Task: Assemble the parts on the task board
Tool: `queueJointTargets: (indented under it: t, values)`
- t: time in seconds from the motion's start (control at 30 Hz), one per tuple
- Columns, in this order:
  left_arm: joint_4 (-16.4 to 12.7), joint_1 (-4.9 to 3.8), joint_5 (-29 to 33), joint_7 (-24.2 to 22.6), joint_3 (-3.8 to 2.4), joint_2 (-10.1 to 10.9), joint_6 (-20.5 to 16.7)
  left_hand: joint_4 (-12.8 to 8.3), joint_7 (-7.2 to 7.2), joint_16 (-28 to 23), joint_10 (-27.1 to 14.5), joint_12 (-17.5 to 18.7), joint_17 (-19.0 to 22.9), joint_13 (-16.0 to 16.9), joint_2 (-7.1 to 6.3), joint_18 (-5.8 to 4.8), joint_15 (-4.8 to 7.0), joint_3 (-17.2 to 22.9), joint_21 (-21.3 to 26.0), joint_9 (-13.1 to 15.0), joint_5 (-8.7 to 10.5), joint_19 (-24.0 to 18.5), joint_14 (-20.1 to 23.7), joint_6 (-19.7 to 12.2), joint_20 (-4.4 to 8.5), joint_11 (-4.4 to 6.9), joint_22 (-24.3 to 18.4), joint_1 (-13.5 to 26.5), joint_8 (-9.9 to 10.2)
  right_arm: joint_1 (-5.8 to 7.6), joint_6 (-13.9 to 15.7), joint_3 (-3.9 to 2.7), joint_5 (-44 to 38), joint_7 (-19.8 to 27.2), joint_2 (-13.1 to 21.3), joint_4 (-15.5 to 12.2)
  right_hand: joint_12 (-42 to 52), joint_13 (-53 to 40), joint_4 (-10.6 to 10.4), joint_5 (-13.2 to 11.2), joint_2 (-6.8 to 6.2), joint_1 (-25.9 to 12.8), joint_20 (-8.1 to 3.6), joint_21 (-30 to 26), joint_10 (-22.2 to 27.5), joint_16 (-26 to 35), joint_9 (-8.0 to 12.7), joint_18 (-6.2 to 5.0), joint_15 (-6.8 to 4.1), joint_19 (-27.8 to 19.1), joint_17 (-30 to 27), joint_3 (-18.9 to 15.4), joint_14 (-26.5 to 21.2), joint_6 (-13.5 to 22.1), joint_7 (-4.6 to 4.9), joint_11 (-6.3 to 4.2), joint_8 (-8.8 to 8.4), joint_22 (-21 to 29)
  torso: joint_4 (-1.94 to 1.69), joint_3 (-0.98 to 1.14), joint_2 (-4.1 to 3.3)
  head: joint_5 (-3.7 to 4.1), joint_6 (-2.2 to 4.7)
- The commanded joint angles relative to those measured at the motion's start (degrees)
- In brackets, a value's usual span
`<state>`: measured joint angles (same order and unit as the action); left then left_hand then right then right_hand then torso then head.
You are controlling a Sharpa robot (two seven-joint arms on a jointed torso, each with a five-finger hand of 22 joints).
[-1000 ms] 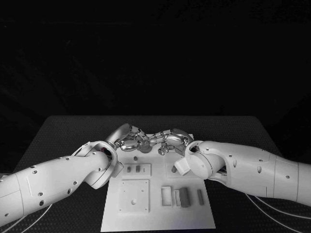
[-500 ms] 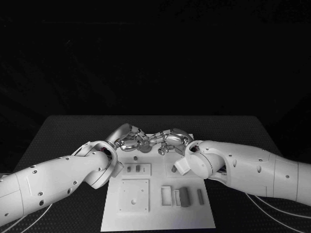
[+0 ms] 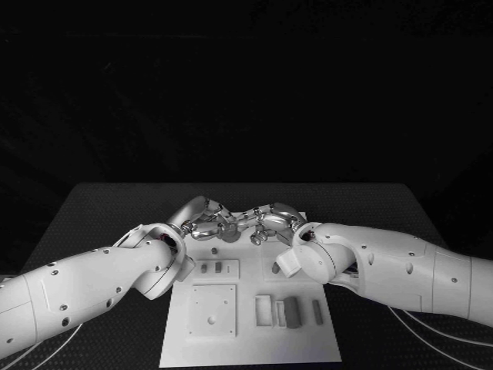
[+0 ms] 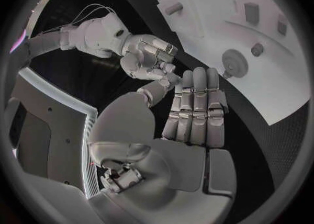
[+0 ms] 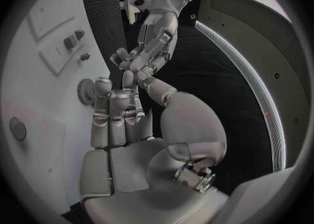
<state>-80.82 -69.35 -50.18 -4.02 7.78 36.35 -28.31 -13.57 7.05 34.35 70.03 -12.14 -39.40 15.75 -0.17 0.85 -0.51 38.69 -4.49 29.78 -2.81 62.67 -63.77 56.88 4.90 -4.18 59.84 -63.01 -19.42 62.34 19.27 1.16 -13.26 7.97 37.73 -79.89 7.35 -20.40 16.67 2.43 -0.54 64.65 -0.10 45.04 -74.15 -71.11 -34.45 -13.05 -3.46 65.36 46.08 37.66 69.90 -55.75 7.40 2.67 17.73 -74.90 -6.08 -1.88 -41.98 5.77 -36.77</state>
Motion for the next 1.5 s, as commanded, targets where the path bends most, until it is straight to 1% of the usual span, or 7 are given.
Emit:
queueJointTargets:
  t: [0.03, 0.37, 0.6, 0.83, 1.17, 1.33, 1.5]
  values:
    - [-0.03, -0.05, 0.31, 0.33, -0.04, 0.04, 0.99, -0.16, -0.19, -0.15, 0.56, -0.16, -0.08, 0.09, 0.53, -0.44, 0.10, 0.12, 0.01, 0.09, -0.08, -0.07, -0.37, 0.40, 0.19, 0.03, 0.10, 0.23, -0.27, -0.04, -1.60, -0.01, -0.47, 2.03, -0.08, -0.30, 0.22, -0.06, 0.06, 0.39, 0.57, -0.22, -0.17, 0.41, -0.38, -0.34, -0.15, -1.95, -0.31, 0.27, 0.08, 0.43, -0.01, -0.41, 0.01, -0.07, 0.43, -1.02, 0.01, 0.01, 0.01, 0.03, 0.05]
    - [0.06, -0.05, 0.30, 0.94, -0.04, 0.14, 2.78, -0.62, -0.15, -0.46, 0.51, 0.15, -0.26, 0.08, 0.24, -0.58, 0.04, 0.26, 0.19, 0.05, -0.64, -0.31, -0.23, 0.30, 0.18, -0.03, 0.18, 0.38, -0.18, -0.10, -1.39, -0.01, -0.54, 2.50, 0.10, -0.30, 0.36, -0.22, 0.11, 0.39, 0.52, -0.27, -0.30, 0.47, -0.72, -0.33, -0.32, -1.95, -0.48, 0.37, 0.07, 0.52, 0.16, -0.70, -0.13, -0.23, 0.57, -1.01, -0.02, -0.01, 0.02, 0.04, 0.04]
    - [0.08, -0.05, 3.24, 0.09, -0.03, 0.35, 0.43, -2.76, 0.81, -1.85, -1.10, 1.74, -0.63, -0.24, -2.21, -0.82, -0.52, -2.05, 0.65, -0.44, -1.57, -1.70, 0.89, -1.67, -0.21, -0.95, 0.29, 1.08, 0.96, -0.11, -0.80, -0.01, -1.94, 2.16, 0.22, 0.13, 0.37, -0.26, 0.15, 0.40, 0.47, -0.18, -0.35, 0.49, -0.78, -0.33, -0.37, -1.95, -0.52, 0.40, 0.07, 0.58, 0.20, -0.75, -0.18, -0.28, 0.60, -1.01, 0.00, -0.02, 0.03, 0.07, -0.02]
    - [0.23, -0.05, 6.03, -0.41, -0.03, 0.76, -0.97, -2.96, 2.55, -2.96, -2.94, 2.96, -1.12, -0.56, -4.42, -0.78, -1.08, -4.21, 0.66, -1.41, -1.22, -3.06, 1.80, -5.43, -0.79, -1.87, -0.04, 0.01, 2.98, -0.11, -0.37, -0.01, -4.32, 1.64, 0.32, 0.69, 0.38, -0.29, 0.16, 0.40, 0.42, -0.10, -0.39, 0.50, -0.82, -0.32, -0.41, -1.95, -0.56, 0.41, 0.07, 0.63, 0.23, -0.79, -0.21, -0.31, 0.62, -1.01, 0.01, -0.06, 0.03, 0.12, -0.08]
    - [0.41, -0.06, 11.05, -0.07, -0.02, 3.74, 0.29, -3.03, 3.42, -3.43, -3.32, 3.24, -1.45, -0.57, -5.37, -0.71, -1.21, -5.24, 0.64, -2.00, -1.34, -3.36, 1.95, -7.37, -0.94, -2.04, -0.27, -0.84, 3.86, -0.10, 0.24, -0.03, -14.02, 1.98, 0.81, 1.85, 0.39, -0.34, 0.19, 0.40, 0.31, 0.06, -0.48, 0.55, -0.88, -0.32, -0.48, -1.95, -0.61, 0.47, 0.08, 0.72, 0.31, -0.86, -0.25, -0.37, 0.66, -1.02, 0.04, -0.02, 0.02, 0.23, 0.10]
    - [1.85, -0.06, 18.36, -1.94, -0.01, 6.04, 0.85, -2.95, 3.38, -3.51, -3.24, 3.21, -1.52, -0.54, -5.05, -0.71, -1.23, -5.21, 0.62, -2.00, -1.55, -3.36, 1.94, -7.24, -0.98, -2.03, -0.32, -1.03, 3.74, -0.07, -0.17, -0.04, -24.23, 2.59, 1.40, 1.13, 0.38, -0.37, 0.20, 0.40, 0.24, 0.15, -0.53, 0.57, -0.89, -0.33, -0.52, -1.95, -0.64, 0.50, 0.08, 0.75, 0.36, -0.88, -0.27, -0.39, 0.66, -1.02, -0.05, 0.00, 0.05, 0.01, 0.12]
    - [2.39, -0.07, 38.09, -11.40, -0.01, 8.83, 2.56, -2.50, 3.42, -3.80, -3.35, 3.30, -1.65, -0.51, -4.04, -0.78, -1.34, -5.63, 0.63, -2.10, -1.44, -3.30, 1.94, -7.30, -1.09, -2.10, -0.54, -0.06, 3.64, 0.32, -0.34, -0.06, -38.21, 2.85, 1.48, -1.11, 0.35, -0.40, 0.24, 0.40, 0.09, 0.41, -0.60, 0.58, -0.87, -0.31, -0.57, -1.95, -0.67, 0.47, 0.08, 0.85, 0.39, -0.89, -0.33, -0.42, 0.66, -1.02, 0.11, -0.01, -0.02, -0.89, 0.37]
